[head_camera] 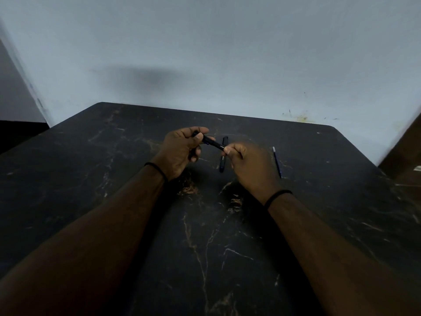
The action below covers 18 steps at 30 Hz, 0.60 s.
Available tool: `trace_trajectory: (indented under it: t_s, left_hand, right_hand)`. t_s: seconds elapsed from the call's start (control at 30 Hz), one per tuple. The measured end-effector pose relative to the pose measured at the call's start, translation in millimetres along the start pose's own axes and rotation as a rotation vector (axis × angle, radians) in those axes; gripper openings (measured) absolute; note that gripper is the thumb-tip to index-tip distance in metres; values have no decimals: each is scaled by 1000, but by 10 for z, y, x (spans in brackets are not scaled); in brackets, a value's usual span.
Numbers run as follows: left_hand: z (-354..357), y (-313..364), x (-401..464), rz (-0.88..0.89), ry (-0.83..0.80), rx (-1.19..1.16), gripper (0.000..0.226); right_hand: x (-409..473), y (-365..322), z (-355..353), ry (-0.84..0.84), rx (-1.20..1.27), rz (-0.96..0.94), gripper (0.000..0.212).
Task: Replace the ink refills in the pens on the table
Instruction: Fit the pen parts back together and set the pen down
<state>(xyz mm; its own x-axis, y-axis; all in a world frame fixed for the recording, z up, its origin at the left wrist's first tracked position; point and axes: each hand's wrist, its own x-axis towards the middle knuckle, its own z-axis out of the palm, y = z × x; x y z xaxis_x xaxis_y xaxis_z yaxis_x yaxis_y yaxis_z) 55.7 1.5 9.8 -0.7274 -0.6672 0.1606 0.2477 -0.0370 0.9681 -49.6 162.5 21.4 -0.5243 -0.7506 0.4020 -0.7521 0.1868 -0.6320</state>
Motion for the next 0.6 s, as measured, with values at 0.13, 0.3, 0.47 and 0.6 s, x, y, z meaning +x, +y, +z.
trace_trajectory:
  t_s: [0.13,0.3,0.47,0.6]
  left_hand:
    - [44,2,-23,13,18,27,19]
    - [95,47,-85,40,17,40,30]
    - [209,36,-104,74,129,119,28]
    - [258,-69,-53,233,250,670,27]
  right_hand:
    - [-36,-19,20,28,-47,16,26]
    - [-64,-62,1,-14,-120,-44,32]
    - [-43,-96,41,-4,-155,-29,28]
    - [25,2,-12,192,-156,113,28]
